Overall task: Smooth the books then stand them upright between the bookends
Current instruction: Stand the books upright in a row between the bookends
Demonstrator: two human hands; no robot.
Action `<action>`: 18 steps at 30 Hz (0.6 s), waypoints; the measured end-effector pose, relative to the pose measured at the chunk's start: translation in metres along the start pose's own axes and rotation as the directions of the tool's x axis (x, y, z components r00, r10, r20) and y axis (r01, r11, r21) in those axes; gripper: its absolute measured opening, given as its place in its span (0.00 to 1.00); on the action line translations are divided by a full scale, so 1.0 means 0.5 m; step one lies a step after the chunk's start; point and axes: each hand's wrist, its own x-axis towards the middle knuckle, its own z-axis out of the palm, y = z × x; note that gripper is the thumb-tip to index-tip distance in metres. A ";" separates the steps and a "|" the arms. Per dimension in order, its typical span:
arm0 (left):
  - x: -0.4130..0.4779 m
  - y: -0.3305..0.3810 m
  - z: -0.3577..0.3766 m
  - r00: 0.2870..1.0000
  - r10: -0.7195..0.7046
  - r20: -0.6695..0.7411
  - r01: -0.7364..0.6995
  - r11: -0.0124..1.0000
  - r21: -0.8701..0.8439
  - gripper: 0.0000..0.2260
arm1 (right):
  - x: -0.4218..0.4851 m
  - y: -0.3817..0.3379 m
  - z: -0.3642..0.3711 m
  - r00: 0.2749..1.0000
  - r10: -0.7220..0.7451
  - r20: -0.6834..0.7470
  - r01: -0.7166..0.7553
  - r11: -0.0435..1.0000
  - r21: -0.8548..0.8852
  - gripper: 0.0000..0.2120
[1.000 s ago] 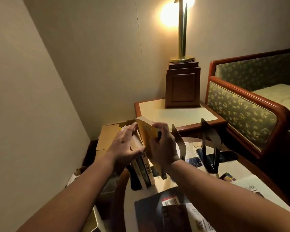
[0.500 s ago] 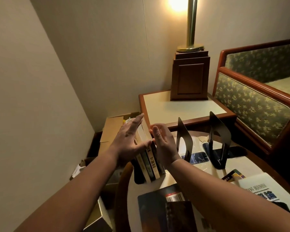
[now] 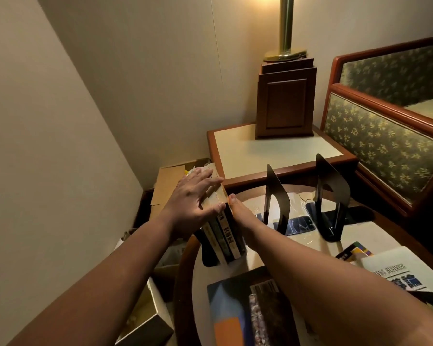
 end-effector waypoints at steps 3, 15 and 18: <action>0.000 -0.004 -0.005 1.000 -0.003 0.026 0.003 1.000 -0.004 0.34 | 0.019 0.022 0.015 0.997 0.039 0.073 -0.044 0.997 0.069 0.30; 0.031 0.028 -0.045 0.985 0.040 0.168 -0.046 0.998 0.034 0.39 | 0.005 0.040 0.017 0.994 0.059 0.087 -0.064 0.997 0.048 0.33; 0.040 0.028 -0.044 0.977 0.040 0.209 -0.063 0.992 0.108 0.41 | 0.012 0.041 0.018 0.994 0.078 0.074 -0.079 0.997 0.016 0.35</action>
